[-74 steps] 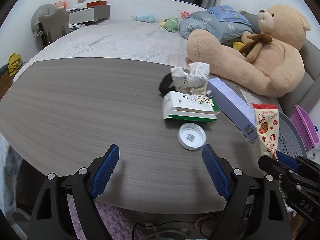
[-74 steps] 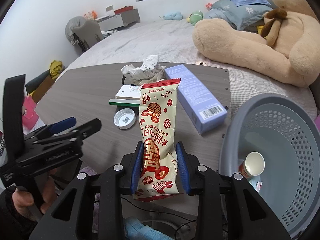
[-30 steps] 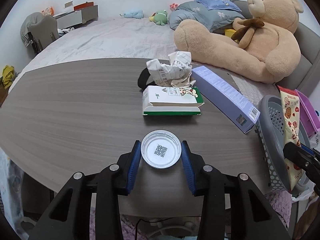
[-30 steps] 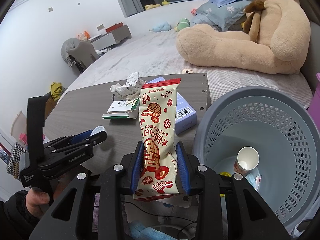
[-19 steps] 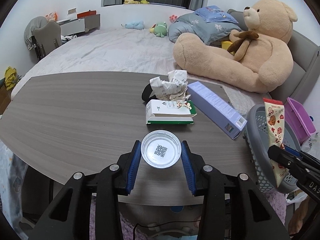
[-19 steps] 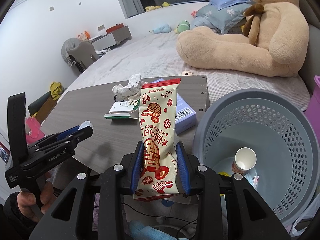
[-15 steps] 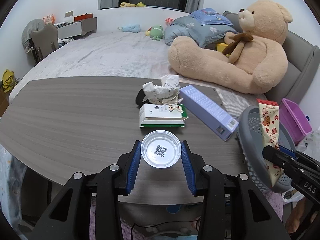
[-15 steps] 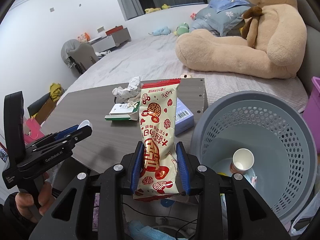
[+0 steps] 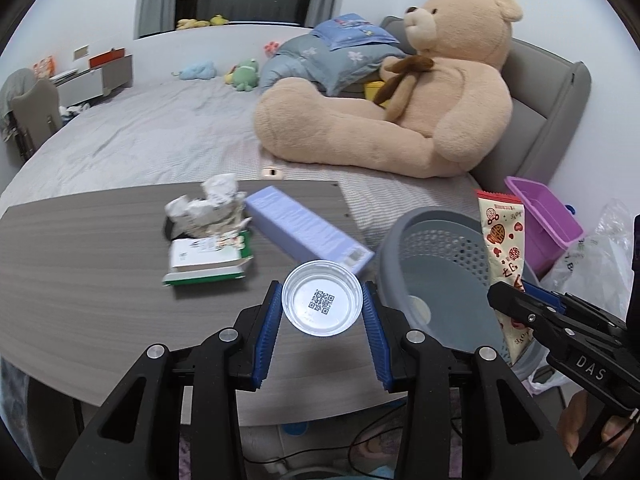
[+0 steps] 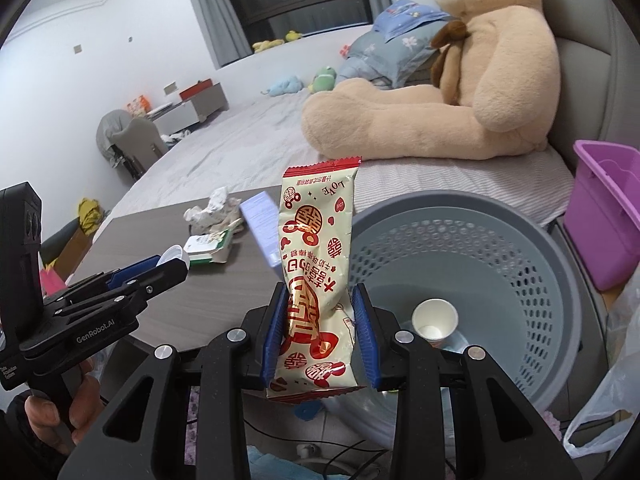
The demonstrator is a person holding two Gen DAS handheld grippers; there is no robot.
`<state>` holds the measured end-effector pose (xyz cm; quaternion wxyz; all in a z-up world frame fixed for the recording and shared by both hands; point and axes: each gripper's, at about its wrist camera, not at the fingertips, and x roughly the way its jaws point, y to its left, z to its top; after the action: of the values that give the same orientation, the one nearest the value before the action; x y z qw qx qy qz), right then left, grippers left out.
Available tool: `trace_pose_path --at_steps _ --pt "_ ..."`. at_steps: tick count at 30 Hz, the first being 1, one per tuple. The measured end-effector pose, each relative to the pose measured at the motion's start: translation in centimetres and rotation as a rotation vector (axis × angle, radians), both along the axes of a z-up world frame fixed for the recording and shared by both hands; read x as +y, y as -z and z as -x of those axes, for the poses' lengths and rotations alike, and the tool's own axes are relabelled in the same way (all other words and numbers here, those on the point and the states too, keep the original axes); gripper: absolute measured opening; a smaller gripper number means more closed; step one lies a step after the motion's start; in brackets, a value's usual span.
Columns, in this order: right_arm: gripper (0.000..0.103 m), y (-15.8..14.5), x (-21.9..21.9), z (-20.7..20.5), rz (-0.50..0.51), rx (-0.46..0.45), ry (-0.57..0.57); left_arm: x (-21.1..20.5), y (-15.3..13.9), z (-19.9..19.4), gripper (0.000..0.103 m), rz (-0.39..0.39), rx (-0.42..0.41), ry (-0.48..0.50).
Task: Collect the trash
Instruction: 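Carry wrapper and cap over the grey basket and open both tools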
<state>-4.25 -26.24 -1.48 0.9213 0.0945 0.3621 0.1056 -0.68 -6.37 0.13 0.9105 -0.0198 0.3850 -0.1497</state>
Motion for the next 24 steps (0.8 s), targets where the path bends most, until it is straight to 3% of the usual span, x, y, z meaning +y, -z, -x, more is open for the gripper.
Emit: trace_pose_path --at_steps 13,24 --pt "0.033 1.0 -7.2 0.4 -0.038 0.019 0.136 -8.9 0.7 -1.8 0.039 -0.023 0.039 0.150" --pt "0.033 3.5 -10.9 0.0 -0.039 0.095 0.186 -13.2 1.5 -3.3 0.039 -0.046 0.052 0.210"
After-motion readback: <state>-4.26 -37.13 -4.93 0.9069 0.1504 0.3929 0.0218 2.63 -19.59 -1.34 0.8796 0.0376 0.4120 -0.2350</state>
